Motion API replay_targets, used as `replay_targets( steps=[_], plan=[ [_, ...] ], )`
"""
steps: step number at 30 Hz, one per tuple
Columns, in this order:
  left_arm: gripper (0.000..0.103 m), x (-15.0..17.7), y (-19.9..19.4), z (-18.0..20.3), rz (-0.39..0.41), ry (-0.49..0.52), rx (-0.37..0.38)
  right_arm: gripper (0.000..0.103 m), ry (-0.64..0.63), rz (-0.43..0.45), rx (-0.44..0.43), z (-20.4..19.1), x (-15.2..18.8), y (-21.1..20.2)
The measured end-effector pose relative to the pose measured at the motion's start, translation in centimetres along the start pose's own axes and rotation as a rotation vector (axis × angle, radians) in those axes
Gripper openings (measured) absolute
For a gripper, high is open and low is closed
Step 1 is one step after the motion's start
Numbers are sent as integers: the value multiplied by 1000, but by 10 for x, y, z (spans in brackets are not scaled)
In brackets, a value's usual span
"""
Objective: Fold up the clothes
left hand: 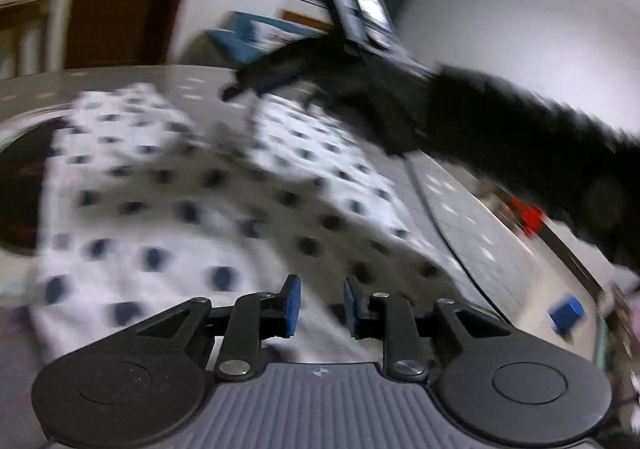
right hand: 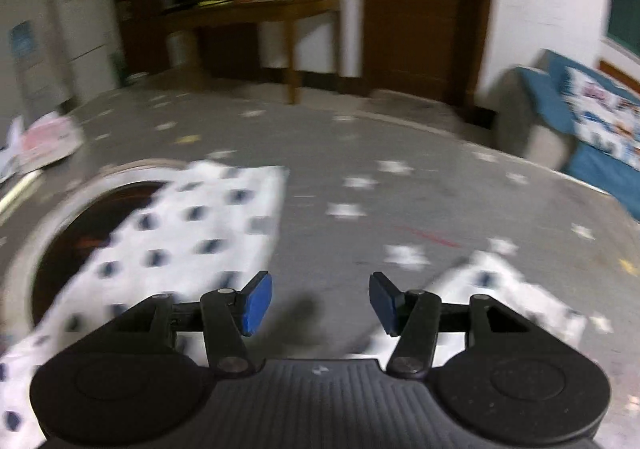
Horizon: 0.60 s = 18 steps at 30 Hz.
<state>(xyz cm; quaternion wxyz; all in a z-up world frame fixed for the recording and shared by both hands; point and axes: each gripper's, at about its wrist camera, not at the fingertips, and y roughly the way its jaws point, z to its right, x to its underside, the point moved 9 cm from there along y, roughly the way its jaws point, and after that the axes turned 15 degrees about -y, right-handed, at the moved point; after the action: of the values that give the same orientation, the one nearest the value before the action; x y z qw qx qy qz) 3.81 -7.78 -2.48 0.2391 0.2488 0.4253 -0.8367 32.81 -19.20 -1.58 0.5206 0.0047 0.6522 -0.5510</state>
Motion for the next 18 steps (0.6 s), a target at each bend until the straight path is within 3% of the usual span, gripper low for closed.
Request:
replay_targets(
  steps=[8, 18],
  plan=[
    [26, -3, -22, -56, 44, -103, -137, 55, -128, -14, -148, -96, -18, 25],
    [25, 10, -39, -81, 51, -164, -172, 57, -165, -47, -133, -115, -21, 58]
  ],
)
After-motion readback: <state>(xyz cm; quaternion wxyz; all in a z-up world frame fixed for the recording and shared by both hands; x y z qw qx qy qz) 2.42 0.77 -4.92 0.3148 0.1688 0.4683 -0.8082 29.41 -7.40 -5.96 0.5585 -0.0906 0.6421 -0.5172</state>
